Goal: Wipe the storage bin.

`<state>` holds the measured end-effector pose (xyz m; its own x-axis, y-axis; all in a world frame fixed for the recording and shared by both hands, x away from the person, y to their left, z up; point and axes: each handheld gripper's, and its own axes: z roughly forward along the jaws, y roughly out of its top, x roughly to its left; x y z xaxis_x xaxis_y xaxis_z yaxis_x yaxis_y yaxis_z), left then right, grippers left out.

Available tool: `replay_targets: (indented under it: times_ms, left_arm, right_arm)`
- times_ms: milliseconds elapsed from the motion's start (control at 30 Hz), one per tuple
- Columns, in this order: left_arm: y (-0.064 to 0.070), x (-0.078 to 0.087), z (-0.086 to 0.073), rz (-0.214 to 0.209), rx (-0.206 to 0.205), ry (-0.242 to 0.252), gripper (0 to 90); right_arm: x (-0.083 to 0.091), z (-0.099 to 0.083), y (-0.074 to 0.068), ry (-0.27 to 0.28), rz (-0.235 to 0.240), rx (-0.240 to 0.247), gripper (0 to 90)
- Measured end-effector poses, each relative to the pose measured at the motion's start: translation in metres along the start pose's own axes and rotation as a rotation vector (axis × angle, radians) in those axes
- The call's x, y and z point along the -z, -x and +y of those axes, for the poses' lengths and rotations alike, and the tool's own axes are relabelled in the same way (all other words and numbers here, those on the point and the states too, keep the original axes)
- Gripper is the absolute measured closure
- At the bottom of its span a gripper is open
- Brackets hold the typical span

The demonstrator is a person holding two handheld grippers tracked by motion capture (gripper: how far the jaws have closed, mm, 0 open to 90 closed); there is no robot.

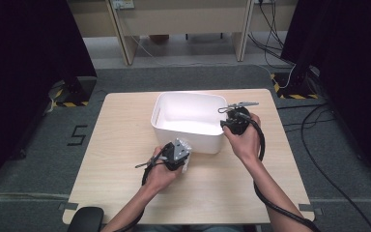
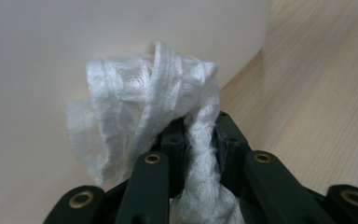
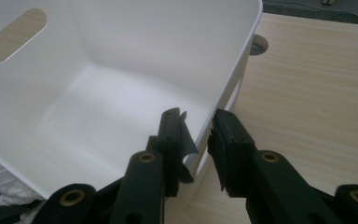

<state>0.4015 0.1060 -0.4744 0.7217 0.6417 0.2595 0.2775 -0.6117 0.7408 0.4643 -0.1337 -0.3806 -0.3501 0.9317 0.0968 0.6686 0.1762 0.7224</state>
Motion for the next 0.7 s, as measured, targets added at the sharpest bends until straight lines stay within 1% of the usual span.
replay_targets:
  times_ms: [367,700]
  left_arm:
    - [0.001,-0.004,-0.003,-0.006,-0.003,-0.024,76.9]
    - [0.001,-0.011,-0.008,-0.015,0.011,-0.043,76.9]
  right_arm:
    - [0.000,0.000,0.000,0.000,0.000,0.001,73.9]
    - [0.000,0.000,0.000,0.000,0.001,0.000,73.9]
